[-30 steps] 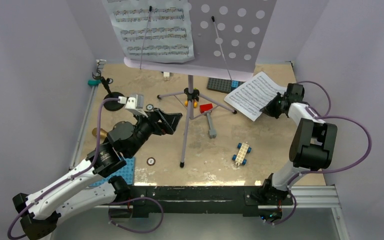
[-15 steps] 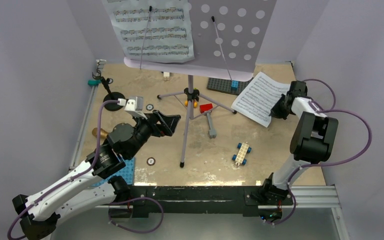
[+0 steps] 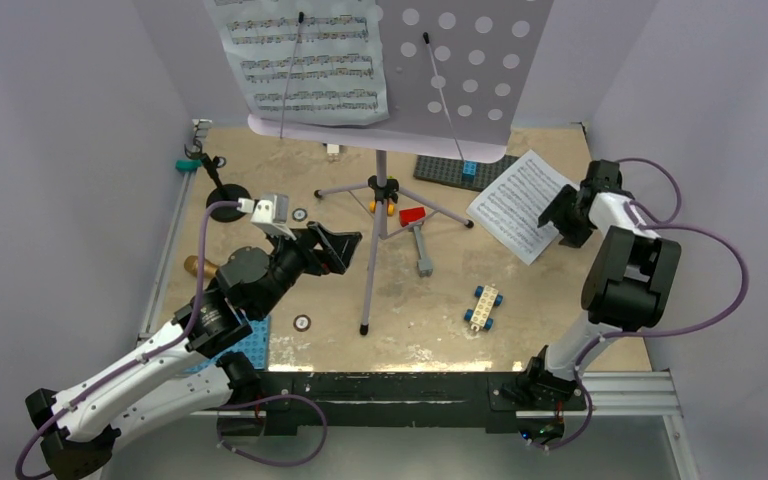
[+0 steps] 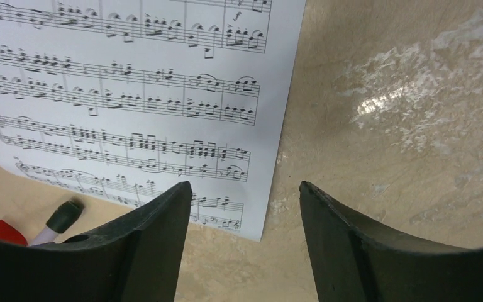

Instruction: Pack up the instrument practice props

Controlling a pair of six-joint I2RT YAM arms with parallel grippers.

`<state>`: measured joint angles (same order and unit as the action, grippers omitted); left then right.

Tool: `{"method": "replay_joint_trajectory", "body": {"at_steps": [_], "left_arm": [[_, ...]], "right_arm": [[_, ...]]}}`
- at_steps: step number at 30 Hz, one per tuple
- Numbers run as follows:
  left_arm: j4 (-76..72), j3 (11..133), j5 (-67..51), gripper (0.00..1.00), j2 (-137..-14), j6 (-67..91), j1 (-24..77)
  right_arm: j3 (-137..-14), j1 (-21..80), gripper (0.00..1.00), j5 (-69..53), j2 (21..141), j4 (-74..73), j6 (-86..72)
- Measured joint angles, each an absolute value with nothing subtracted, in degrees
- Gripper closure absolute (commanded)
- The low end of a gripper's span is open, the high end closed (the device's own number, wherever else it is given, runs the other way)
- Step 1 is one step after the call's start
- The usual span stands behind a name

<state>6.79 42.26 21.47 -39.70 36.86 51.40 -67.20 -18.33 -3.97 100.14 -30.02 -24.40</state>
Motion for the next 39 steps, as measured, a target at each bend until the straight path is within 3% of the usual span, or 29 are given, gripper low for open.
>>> {"method": "replay_joint_trajectory", "body": {"at_steps": [6, 12, 18, 24, 27, 33, 39], "left_arm": [[7.4, 42.26, 21.61, 0.0, -39.24, 36.95, 51.4], [11.0, 43.13, 24.45, 0.0, -38.92, 37.54, 51.4], [18.26, 48.21, 32.08, 0.0, -37.78, 39.79, 51.4], [21.06, 50.37, 36.03, 0.0, -33.01, 39.27, 51.4], [20.64, 50.37, 36.23, 0.02, -30.09, 36.86, 51.4], [18.57, 51.99, 34.72, 0.04, -27.31, 29.04, 51.4], [15.9, 61.69, 30.61, 0.06, -32.08, 20.88, 51.4]], "right_arm": [[-69.78, -18.31, 0.3, -4.27, 93.43, -32.14, -26.13], [-67.4, -13.06, 0.31, -5.1, 76.73, -26.68, -29.06], [-55.2, 4.64, 0.33, -3.53, 56.95, -18.33, -30.26], [-44.21, 15.88, 0.35, 0.58, 48.77, -15.38, -29.85], [-40.23, 26.48, 0.36, 3.64, 44.29, -14.26, -27.27], [-37.89, 47.2, 0.38, 12.84, 36.07, -10.17, -18.98], [-39.72, 63.7, 0.4, 22.48, 36.53, -4.1, -8.88]]}}
